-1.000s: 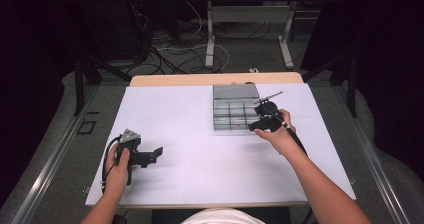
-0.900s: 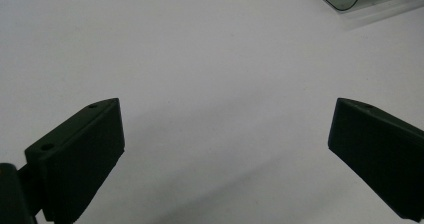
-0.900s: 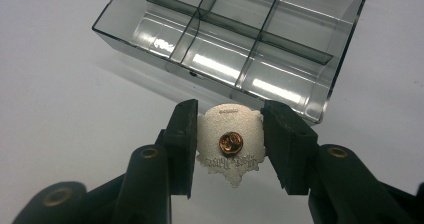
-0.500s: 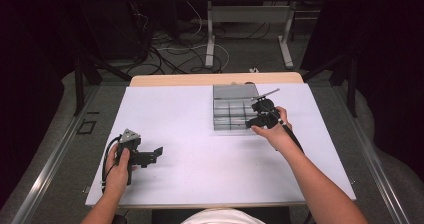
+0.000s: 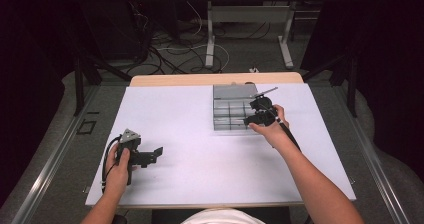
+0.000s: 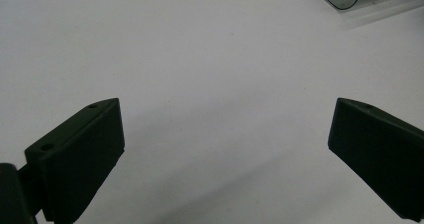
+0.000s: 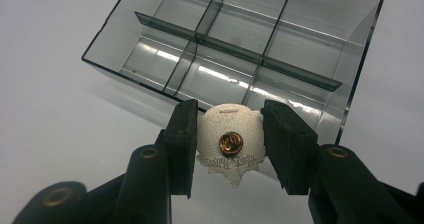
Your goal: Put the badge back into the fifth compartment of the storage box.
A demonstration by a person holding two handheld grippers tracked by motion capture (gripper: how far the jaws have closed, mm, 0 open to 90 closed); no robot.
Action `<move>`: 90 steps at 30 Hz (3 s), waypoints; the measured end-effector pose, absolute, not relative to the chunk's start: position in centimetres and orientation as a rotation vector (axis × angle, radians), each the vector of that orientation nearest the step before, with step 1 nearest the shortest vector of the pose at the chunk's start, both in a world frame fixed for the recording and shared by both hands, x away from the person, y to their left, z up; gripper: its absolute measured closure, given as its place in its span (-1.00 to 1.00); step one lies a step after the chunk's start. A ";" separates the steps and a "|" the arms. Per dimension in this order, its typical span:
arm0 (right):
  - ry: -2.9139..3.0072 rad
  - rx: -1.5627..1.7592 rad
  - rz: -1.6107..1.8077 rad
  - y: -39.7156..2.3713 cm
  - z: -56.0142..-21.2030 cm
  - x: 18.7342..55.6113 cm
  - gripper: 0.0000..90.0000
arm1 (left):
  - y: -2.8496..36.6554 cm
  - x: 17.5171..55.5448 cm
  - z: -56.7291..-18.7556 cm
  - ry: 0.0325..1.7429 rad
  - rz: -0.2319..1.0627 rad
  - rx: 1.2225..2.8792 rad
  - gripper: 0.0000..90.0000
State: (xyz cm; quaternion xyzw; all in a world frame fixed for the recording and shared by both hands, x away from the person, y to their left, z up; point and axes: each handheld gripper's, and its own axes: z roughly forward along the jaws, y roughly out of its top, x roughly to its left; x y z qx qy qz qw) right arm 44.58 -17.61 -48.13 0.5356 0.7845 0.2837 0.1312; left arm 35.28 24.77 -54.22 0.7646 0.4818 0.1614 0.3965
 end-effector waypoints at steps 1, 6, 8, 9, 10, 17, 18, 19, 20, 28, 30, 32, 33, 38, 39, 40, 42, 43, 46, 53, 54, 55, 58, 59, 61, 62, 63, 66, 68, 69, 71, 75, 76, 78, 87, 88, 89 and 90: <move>2.280 1.557 0.829 -17.5 -48.2 44.7 0.29 | 24.8 35.3 -54.2 1.220 0.409 1.938 -0.96; 2.270 1.554 0.831 -17.1 -48.3 45.0 0.29 | 24.8 35.3 -54.2 1.221 0.408 1.937 -0.96; 2.270 1.558 0.847 -17.0 -48.3 45.1 0.29 | 24.8 35.3 -54.2 1.220 0.408 1.938 -0.96; 2.267 1.551 0.853 -16.9 -48.4 45.2 0.29 | 24.8 35.3 -54.2 1.220 0.408 1.938 -0.96; 2.263 1.551 0.861 -16.8 -48.4 45.2 0.29 | 24.8 35.3 -54.2 1.220 0.408 1.938 -0.96; 2.263 1.526 0.874 -16.2 -48.5 45.5 0.29 | 24.8 35.3 -54.3 1.221 0.405 1.939 -0.96; 2.261 1.527 0.883 -16.1 -48.5 45.5 0.29 | 24.8 35.3 -54.3 1.220 0.406 1.939 -0.96; 2.262 1.513 0.874 -16.0 -48.5 45.6 0.29 | 24.8 35.3 -54.3 1.220 0.405 1.940 -0.96; 2.260 1.519 0.881 -15.9 -48.5 45.6 0.29 | 24.8 35.3 -54.3 1.220 0.405 1.939 -0.96; 2.256 1.504 0.898 -15.0 -48.8 45.9 0.29 | 24.8 35.3 -54.2 1.222 0.405 1.937 -0.96; 2.254 1.499 0.899 -14.9 -48.9 46.1 0.29 | 24.9 35.3 -54.3 1.222 0.405 1.937 -0.96; 2.259 1.495 0.882 -14.9 -49.0 46.2 0.29 | 24.9 35.3 -54.3 1.221 0.405 1.938 -0.96; 2.253 1.499 0.893 -14.8 -49.1 46.3 0.29 | 24.9 35.3 -54.3 1.221 0.405 1.937 -0.96; 2.250 1.500 0.881 -14.7 -49.3 46.7 0.29 | 24.8 35.3 -54.3 1.224 0.402 1.935 -0.96; 2.250 1.502 0.883 -14.7 -49.4 46.7 0.29 | 24.8 35.3 -54.3 1.224 0.402 1.935 -0.96; 2.247 1.501 0.895 -14.7 -49.6 46.8 0.29 | 24.9 35.3 -54.3 1.224 0.402 1.936 -0.96; 2.242 1.523 0.884 -14.6 -49.7 47.0 0.29 | 24.9 35.3 -54.3 1.225 0.401 1.934 -0.96; 2.241 1.525 0.872 -14.6 -49.9 47.1 0.29 | 24.9 35.3 -54.3 1.225 0.402 1.935 -0.96; 2.249 1.532 0.864 -14.6 -50.2 47.4 0.29 | 24.9 35.3 -54.3 1.225 0.401 1.934 -0.96; 2.243 1.556 0.852 -14.5 -51.0 48.0 0.29 | 25.0 35.3 -54.3 1.220 0.405 1.939 -0.96; 2.239 1.552 0.845 -14.5 -51.1 48.0 0.29 | 25.0 35.3 -54.3 1.220 0.405 1.939 -0.96; 2.238 1.557 0.850 -14.5 -51.1 48.0 0.29 | 25.0 35.3 -54.3 1.220 0.404 1.940 -0.96; 2.240 1.559 0.845 -14.3 -51.3 48.1 0.29 | 25.0 35.3 -54.3 1.221 0.405 1.939 -0.96; 2.243 1.548 0.838 -14.3 -51.4 48.2 0.29 | 25.0 35.3 -54.3 1.221 0.404 1.940 -0.96; 2.245 1.557 0.834 -14.3 -51.5 48.2 0.29 | 25.0 35.3 -54.3 1.220 0.405 1.941 -0.96; 2.241 1.578 0.839 -14.1 -51.6 48.2 0.29 | 25.0 35.3 -54.3 1.219 0.401 1.946 -0.96; 2.245 1.566 0.837 -14.1 -51.7 48.3 0.29 | 25.0 35.3 -54.3 1.220 0.406 1.940 -0.96; 2.252 1.555 0.822 -14.1 -51.9 48.3 0.29 | 25.0 35.3 -54.3 1.221 0.405 1.941 -0.96; 2.247 1.563 0.830 -14.0 -52.0 48.4 0.29 | 25.0 35.3 -54.3 1.220 0.405 1.941 -0.96; 2.253 1.565 0.818 -14.0 -52.0 48.4 0.29 | 25.0 35.3 -54.3 1.219 0.405 1.941 -0.96; 2.251 1.577 0.817 -14.0 -52.1 48.4 0.29 | 25.0 35.3 -54.3 1.219 0.407 1.941 -0.96; 2.256 1.573 0.815 -13.9 -52.2 48.4 0.29 | 25.0 35.3 -54.3 1.219 0.405 1.942 -0.96; 2.255 1.573 0.813 -13.9 -52.2 48.4 0.29 | 25.0 35.3 -54.3 1.219 0.405 1.941 -0.96; 2.251 1.580 0.808 -13.9 -52.2 48.5 0.29 | 24.9 35.3 -54.3 1.219 0.406 1.941 -0.96; 2.250 1.572 0.843 -14.2 -51.9 48.4 0.25 | 24.9 35.3 -54.3 1.217 0.409 1.940 -0.96; 2.245 1.578 0.842 -14.2 -51.8 48.3 0.24 | 24.9 35.3 -54.3 1.218 0.408 1.940 -0.96; 2.246 1.581 0.854 -14.3 -51.8 48.3 0.23 | 25.0 35.3 -54.3 1.218 0.409 1.939 -0.96; 2.244 1.579 0.855 -14.3 -51.7 48.3 0.22 | 25.0 35.3 -54.3 1.218 0.406 1.943 -0.96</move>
